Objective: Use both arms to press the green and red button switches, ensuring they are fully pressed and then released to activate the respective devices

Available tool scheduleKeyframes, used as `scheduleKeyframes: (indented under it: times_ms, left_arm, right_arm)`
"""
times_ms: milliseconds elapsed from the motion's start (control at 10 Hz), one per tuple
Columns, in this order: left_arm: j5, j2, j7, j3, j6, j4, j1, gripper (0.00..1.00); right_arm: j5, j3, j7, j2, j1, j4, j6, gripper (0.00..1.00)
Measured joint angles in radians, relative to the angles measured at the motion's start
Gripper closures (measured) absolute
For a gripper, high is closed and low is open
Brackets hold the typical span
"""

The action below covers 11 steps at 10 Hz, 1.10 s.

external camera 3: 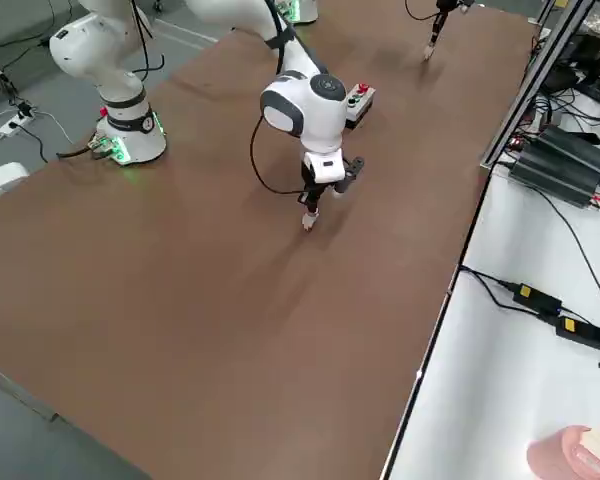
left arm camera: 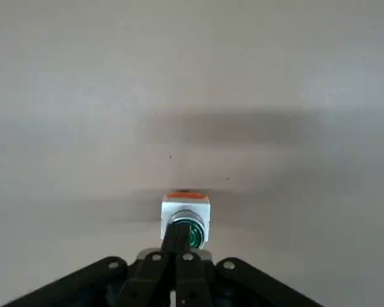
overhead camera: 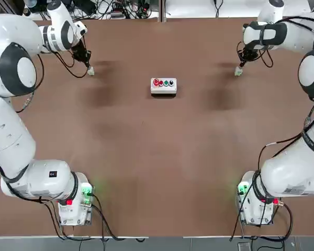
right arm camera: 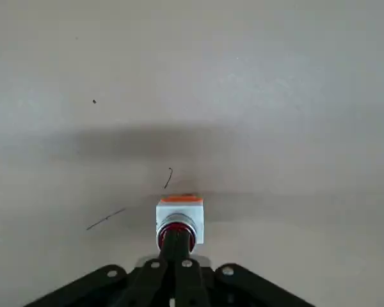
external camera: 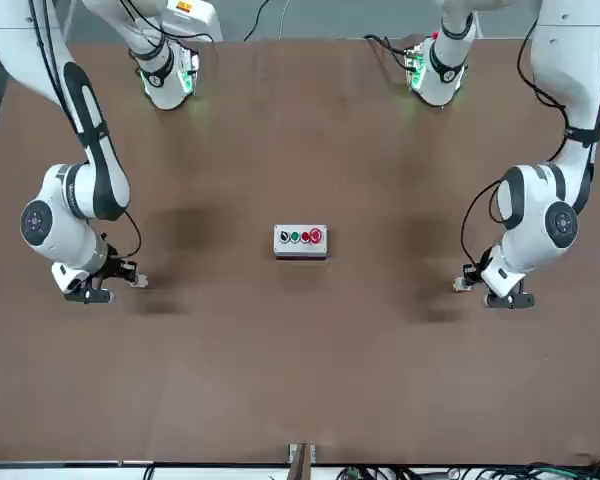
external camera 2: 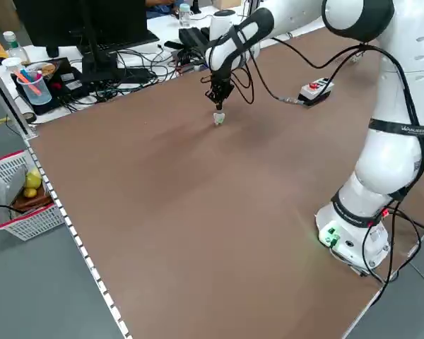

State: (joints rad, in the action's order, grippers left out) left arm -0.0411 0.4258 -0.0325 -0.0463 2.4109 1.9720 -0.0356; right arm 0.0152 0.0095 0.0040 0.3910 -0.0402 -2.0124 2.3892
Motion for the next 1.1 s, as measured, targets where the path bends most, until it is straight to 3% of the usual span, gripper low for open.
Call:
scheduleKeyframes:
  times_ms: [1100]
  left_arm:
    - [0.000,-0.012,0.007,0.000,-0.037,-0.006,0.000,0.99]
  right_arm:
    - [0.000,0.000,0.002,-0.001,0.000,0.012,-0.056,0.99]
